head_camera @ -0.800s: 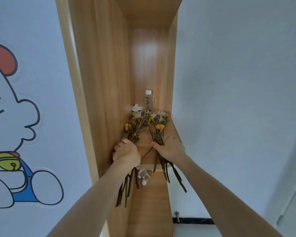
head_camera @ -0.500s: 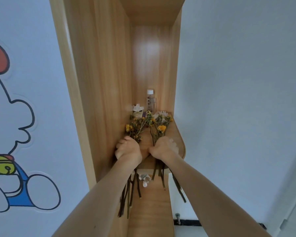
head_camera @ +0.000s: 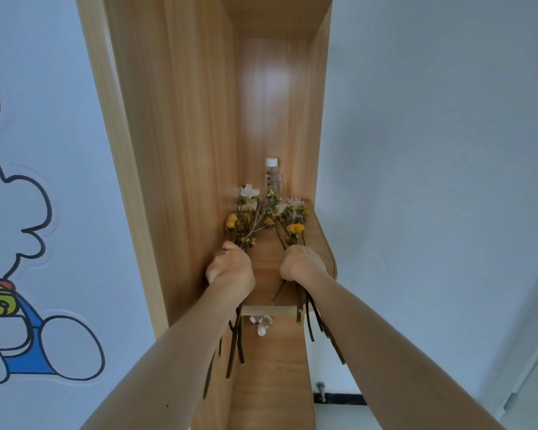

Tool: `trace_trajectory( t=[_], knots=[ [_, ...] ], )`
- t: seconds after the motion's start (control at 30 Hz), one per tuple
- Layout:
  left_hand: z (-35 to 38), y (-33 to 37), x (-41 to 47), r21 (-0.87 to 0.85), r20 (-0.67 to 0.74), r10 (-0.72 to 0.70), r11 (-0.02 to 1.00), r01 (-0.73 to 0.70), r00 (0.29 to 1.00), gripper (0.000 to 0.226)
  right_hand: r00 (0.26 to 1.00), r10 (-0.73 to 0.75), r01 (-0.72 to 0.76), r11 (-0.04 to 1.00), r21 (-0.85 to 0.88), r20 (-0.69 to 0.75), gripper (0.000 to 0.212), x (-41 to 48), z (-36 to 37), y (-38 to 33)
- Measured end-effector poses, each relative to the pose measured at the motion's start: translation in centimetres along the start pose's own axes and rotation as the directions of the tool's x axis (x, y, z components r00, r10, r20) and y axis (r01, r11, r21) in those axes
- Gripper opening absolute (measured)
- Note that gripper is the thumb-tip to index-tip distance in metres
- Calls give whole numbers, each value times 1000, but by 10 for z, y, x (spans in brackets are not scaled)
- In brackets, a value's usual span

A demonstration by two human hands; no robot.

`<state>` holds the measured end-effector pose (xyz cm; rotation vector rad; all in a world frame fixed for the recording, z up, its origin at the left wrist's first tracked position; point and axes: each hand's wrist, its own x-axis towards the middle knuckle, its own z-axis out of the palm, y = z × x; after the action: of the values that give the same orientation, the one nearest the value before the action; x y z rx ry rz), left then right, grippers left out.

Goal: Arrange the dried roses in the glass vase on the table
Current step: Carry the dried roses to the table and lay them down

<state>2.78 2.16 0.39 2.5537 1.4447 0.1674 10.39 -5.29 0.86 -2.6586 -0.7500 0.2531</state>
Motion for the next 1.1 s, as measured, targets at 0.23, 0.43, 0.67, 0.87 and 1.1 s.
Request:
trace_trajectory(
  t=[0.23,0.43,0.67,0.87,1.1],
  knots=[
    [-5,-4,-4,-109,2,33,994,-33,999,58,1000,5,-5,995,101,-4,39,3,-8,5],
    [-15,0,-12,-284,-45,32,958,-43,998,47,999,9,6,945,327,-44,17,3,-17,26],
    [-24,-7,-31,-432,-84,103,893,-129,991,37,981,16,82,871,484,-195,33,-21,-28,59],
    [-24,-26,-57,-528,-117,192,819,-225,974,25,992,5,95,657,748,-130,17,-72,-35,94],
    [-3,-73,-112,-696,-110,294,659,-285,949,18,996,-48,90,463,882,-76,12,-163,-24,150]
  ],
)
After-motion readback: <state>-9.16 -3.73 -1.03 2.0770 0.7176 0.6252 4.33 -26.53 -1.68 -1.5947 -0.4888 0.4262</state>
